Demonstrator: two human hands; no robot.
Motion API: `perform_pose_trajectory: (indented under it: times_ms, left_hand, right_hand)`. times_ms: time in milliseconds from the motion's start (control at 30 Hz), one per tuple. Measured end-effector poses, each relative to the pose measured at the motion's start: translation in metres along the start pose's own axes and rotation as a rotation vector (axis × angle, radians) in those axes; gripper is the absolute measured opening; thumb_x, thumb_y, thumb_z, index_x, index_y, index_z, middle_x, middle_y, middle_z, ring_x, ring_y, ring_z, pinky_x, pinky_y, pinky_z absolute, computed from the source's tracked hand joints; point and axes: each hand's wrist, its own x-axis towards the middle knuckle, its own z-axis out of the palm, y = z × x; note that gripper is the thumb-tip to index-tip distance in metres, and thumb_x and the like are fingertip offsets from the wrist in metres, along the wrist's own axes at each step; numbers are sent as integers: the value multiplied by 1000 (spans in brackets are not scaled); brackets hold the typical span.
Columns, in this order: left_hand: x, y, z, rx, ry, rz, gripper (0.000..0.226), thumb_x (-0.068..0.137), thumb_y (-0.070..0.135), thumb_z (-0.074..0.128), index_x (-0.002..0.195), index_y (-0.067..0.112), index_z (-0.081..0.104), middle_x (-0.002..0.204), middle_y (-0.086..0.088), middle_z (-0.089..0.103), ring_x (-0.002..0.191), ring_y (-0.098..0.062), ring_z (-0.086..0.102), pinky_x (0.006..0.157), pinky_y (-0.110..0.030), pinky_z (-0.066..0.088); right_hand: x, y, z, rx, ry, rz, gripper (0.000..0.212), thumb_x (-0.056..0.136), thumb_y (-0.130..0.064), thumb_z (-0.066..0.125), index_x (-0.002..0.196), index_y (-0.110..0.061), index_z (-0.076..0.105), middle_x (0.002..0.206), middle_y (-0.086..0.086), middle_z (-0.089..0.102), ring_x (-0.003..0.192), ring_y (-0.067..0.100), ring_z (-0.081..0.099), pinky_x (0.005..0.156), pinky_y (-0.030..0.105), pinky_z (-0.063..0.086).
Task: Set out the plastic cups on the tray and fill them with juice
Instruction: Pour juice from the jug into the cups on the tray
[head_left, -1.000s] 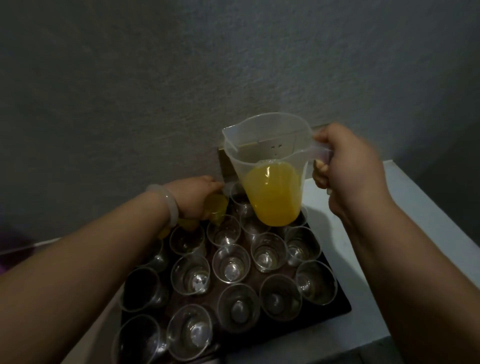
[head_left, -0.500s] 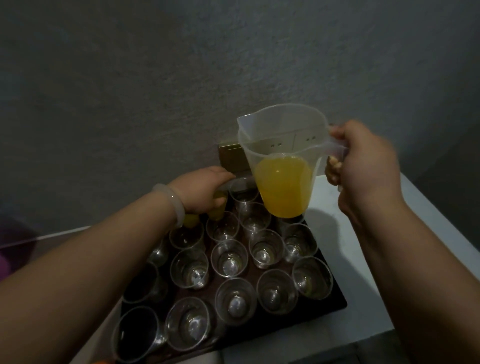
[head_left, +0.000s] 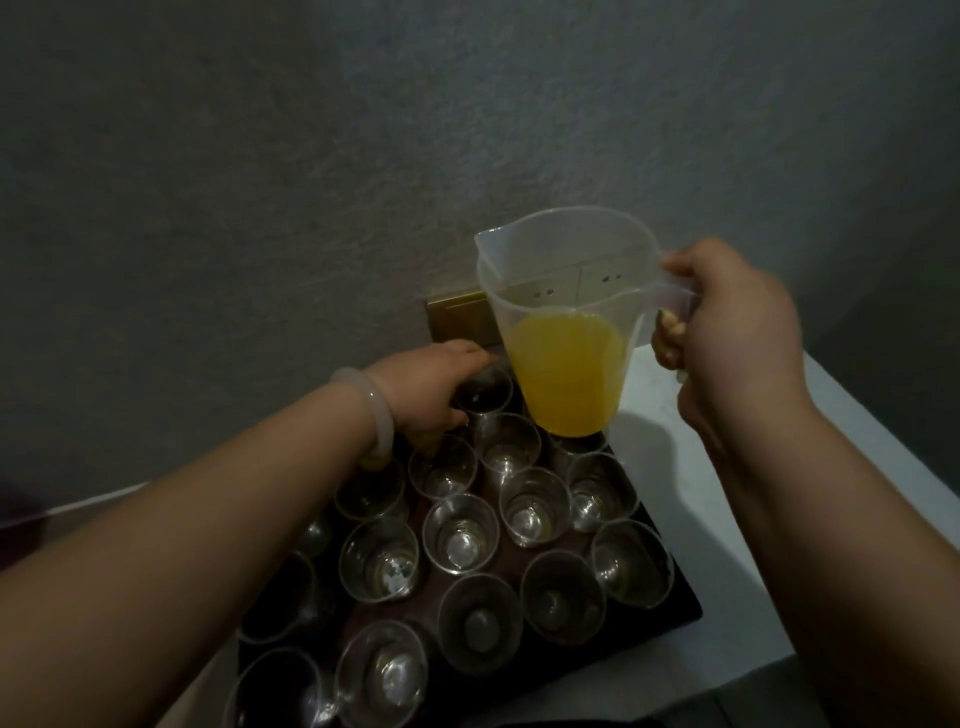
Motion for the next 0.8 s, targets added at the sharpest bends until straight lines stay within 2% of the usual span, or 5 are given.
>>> perform_pose_trajectory:
  times_ms: [133,333,500,600,800]
  left_hand:
    - [8,4,2,-8,-18,-35,79,86,24,68,150,22,22,154,2,25,135,-16,34,104,-25,33]
    - [22,4,4,-23,-80,-85,81,81,26,73,149,25,28,150,1,34,133,-18,38,107,-31,35]
    - [25,5,3,-11,-51,-126,79,83,26,71,148,23,27,148,-1,35,132,-19,39,105,-30,36]
    - [25,4,-4,-36,-27,-119,75,81,30,71,146,23,33,144,-1,40,128,-19,42,104,-32,38]
    - [11,6,-24,-32,69,-118,84,79,39,72,149,23,28,144,0,38,125,-17,44,99,-24,38]
  right_hand:
    - [10,-3,-6,15,-30,12,38,85,-19,54,48,-19,48,41,-4,40,37,11,35,40,22,27]
    - [22,-2,-12,13,-60,23,44,85,-18,54,41,-18,46,40,-3,38,36,12,32,38,20,25]
    - [31,-2,-16,-17,-96,28,33,85,-19,53,53,-15,48,42,-3,39,39,11,33,40,23,27]
    - [35,-2,-19,-36,-111,17,35,85,-20,52,51,-16,48,41,-4,39,40,12,33,42,24,27]
    - [36,-10,-20,-29,-148,20,43,86,-15,52,44,-17,51,39,-5,41,35,9,35,38,19,27]
